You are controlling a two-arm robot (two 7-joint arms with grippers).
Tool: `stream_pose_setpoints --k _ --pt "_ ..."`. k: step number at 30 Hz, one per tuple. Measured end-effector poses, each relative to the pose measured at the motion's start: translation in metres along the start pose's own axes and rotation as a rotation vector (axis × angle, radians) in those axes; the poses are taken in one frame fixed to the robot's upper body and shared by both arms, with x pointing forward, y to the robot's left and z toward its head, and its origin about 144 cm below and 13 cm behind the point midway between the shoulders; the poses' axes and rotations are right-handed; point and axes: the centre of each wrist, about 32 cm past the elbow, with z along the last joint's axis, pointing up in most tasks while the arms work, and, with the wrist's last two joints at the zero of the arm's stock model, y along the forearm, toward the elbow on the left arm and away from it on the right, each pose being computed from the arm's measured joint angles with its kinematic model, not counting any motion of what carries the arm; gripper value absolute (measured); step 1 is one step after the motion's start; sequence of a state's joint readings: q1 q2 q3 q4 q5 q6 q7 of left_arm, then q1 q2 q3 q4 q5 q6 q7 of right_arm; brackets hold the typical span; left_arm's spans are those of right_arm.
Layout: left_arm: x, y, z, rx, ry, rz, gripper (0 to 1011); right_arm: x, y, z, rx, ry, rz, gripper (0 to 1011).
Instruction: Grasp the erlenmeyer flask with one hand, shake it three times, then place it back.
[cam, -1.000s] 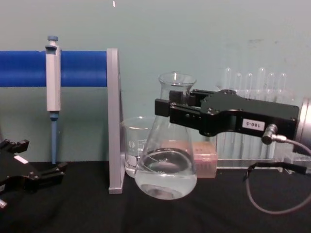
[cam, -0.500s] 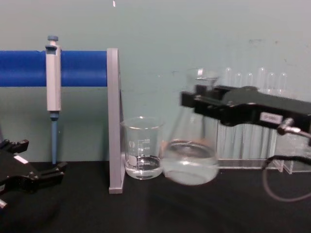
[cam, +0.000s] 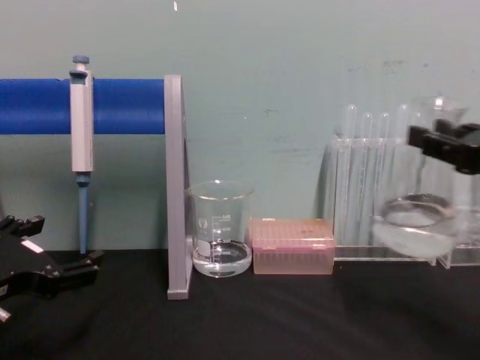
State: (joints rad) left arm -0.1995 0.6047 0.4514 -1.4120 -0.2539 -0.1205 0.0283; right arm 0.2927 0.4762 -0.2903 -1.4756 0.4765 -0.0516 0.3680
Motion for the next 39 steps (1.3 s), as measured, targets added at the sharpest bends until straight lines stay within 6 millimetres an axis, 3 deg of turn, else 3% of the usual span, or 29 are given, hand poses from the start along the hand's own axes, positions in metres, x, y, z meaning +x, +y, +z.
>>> stream_pose_setpoints --k 7,14,24,39 --pt "0.000 0.000 0.000 0.000 0.000 0.000 1001 0.008 -0.015 0.001 -0.006 -0.011 -0.095 453" --pt "0.000 0.000 0.000 0.000 0.000 0.000 1001 0.008 -0.016 0.001 -0.009 -0.011 -0.094 456" --pt "0.000 0.000 0.000 0.000 0.000 0.000 1001 -0.005 0.003 0.003 0.000 0.000 0.068 453" --pt "0.000 0.000 0.000 0.000 0.000 0.000 1001 -0.042 0.040 0.009 0.025 0.008 0.413 453"
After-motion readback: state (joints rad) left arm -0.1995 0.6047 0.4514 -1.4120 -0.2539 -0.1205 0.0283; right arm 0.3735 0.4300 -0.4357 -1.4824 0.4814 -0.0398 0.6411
